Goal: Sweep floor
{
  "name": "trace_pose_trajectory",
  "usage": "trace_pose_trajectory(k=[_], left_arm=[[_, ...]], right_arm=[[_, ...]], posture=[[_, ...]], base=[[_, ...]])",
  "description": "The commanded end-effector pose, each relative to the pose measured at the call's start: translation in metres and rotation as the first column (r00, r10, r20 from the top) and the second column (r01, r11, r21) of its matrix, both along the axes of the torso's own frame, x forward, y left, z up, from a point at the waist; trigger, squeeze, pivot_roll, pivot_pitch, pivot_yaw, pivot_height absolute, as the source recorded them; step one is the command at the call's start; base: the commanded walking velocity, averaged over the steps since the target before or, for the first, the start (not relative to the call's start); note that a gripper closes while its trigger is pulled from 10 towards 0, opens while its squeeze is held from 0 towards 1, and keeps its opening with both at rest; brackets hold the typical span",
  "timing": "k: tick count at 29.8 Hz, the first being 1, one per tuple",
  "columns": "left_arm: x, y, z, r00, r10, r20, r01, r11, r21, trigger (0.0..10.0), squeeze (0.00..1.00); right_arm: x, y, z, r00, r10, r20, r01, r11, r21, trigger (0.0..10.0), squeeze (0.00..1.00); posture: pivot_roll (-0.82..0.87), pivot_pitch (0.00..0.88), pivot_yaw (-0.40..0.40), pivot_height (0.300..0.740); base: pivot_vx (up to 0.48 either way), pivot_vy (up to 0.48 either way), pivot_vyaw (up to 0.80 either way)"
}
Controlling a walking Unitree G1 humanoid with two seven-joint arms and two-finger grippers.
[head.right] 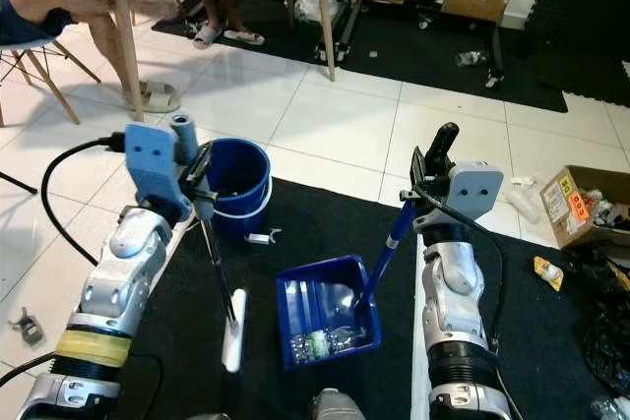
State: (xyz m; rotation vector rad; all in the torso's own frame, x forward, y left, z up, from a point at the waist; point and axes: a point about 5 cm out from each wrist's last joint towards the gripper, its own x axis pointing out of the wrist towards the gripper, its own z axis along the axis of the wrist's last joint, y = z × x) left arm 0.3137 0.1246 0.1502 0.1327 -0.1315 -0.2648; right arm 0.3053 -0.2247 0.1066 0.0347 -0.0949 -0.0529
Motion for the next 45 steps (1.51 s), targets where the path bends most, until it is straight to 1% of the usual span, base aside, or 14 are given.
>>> trace_pose_trajectory(k=[1, 7, 10, 12, 19, 22, 25, 27, 28, 29, 33, 35, 39, 45], left_arm=[[-0.002, 0.002, 0.000, 1.000, -0.003, 0.029, 0.002, 0.998, 0.060, 10.0, 0.00], [-0.002, 0.004, -0.001, 1.000, 0.001, 0.029, -0.003, 0.998, 0.061, 10.0, 0.00], [-0.003, 0.004, -0.002, 0.999, -0.015, 0.051, 0.008, 0.992, 0.127, 10.0, 0.00], [-0.006, 0.004, -0.007, 0.997, -0.039, 0.064, 0.025, 0.979, 0.202, 10.0, 0.00], [-0.017, 0.001, -0.036, 0.999, -0.028, -0.027, 0.033, 0.984, 0.174, 10.0, 0.00], [-0.030, 0.008, -0.054, 0.996, 0.004, -0.086, 0.011, 0.986, 0.168, 10.0, 0.00], [-0.037, 0.018, -0.059, 0.994, 0.033, -0.105, -0.016, 0.987, 0.161, 10.0, 0.00], [-0.046, 0.035, -0.064, 0.987, 0.084, -0.135, -0.064, 0.987, 0.147, 10.0, 0.00], [-0.046, 0.035, -0.064, 0.987, 0.084, -0.135, -0.064, 0.987, 0.147, 10.0, 0.00], [-0.050, 0.044, -0.067, 0.982, 0.112, -0.153, -0.090, 0.986, 0.140, 10.0, 0.00], [-0.054, 0.052, -0.071, 0.975, 0.138, -0.173, -0.116, 0.985, 0.130, 10.0, 0.00], [-0.068, 0.072, -0.083, 0.949, 0.208, -0.236, -0.186, 0.976, 0.109, 10.0, 0.00], [-0.076, 0.081, -0.090, 0.932, 0.243, -0.268, -0.222, 0.969, 0.105, 10.0, 0.00], [-0.076, 0.079, -0.089, 0.932, 0.240, -0.271, -0.221, 0.970, 0.099, 10.0, 0.00]], right_arm=[[0.001, 0.000, 0.006, 0.999, -0.003, 0.034, 0.003, 1.000, 0.000, 10.0, 0.00], [0.002, 0.000, 0.006, 0.999, -0.002, 0.033, 0.002, 1.000, -0.001, 10.0, 0.00], [0.002, 0.001, 0.006, 1.000, 0.000, 0.031, 0.000, 1.000, -0.002, 10.0, 0.00], [0.002, 0.002, 0.005, 1.000, 0.003, 0.029, -0.003, 1.000, -0.003, 10.0, 0.00], [0.004, 0.009, 0.004, 0.999, 0.020, 0.027, -0.020, 1.000, 0.004, 10.0, 0.00], [0.005, 0.016, 0.003, 0.999, 0.035, 0.029, -0.035, 0.999, 0.010, 10.0, 0.00], [0.005, 0.019, 0.002, 0.998, 0.048, 0.027, -0.048, 0.999, 0.011, 10.0, 0.00], [0.006, 0.025, 0.001, 0.998, 0.066, 0.022, -0.067, 0.998, 0.015, 10.0, 0.00], [0.006, 0.025, 0.001, 0.998, 0.066, 0.022, -0.067, 0.998, 0.015, 10.0, 0.00], [0.006, 0.027, 0.000, 0.997, 0.073, 0.021, -0.074, 0.997, 0.016, 10.0, 0.00], [0.007, 0.029, -0.001, 0.997, 0.078, 0.019, -0.078, 0.997, 0.018, 10.0, 0.00], [0.008, 0.033, -0.002, 0.996, 0.091, 0.016, -0.091, 0.996, 0.023, 10.0, 0.00], [0.009, 0.037, -0.002, 0.995, 0.100, 0.014, -0.100, 0.995, 0.026, 10.0, 0.00], [0.009, 0.037, -0.001, 0.994, 0.104, 0.017, -0.105, 0.994, 0.029, 10.0, 0.00]], posture=[[0.04, 0.033, 0.008, 0.740], [0.03, 0.031, 0.008, 0.740], [0.04, 0.030, 0.006, 0.740], [0.04, 0.030, 0.006, 0.740], [0.04, 0.022, 0.010, 0.740], [0.04, 0.021, 0.011, 0.740], [0.05, 0.022, 0.008, 0.740], [0.05, 0.023, 0.007, 0.740], [0.05, 0.023, 0.007, 0.740], [0.06, 0.026, 0.005, 0.740], [0.06, 0.026, 0.005, 0.740], [0.08, 0.031, 0.003, 0.740], [0.08, 0.033, 0.003, 0.740], [0.07, 0.033, 0.002, 0.740]], base=[[0.000, 0.000, 0.00], [0.000, 0.000, 0.00], [0.000, 0.000, 0.00], [0.000, 0.000, 0.00], [0.000, 0.000, 0.00], [0.000, 0.000, 0.00], [0.000, 0.000, 0.00], [0.000, 0.000, 0.00], [0.000, 0.000, 0.00], [0.000, 0.000, 0.00], [0.000, 0.000, 0.00], [0.000, 0.000, 0.00], [0.000, 0.000, 0.00], [0.000, 0.000, 0.00]])
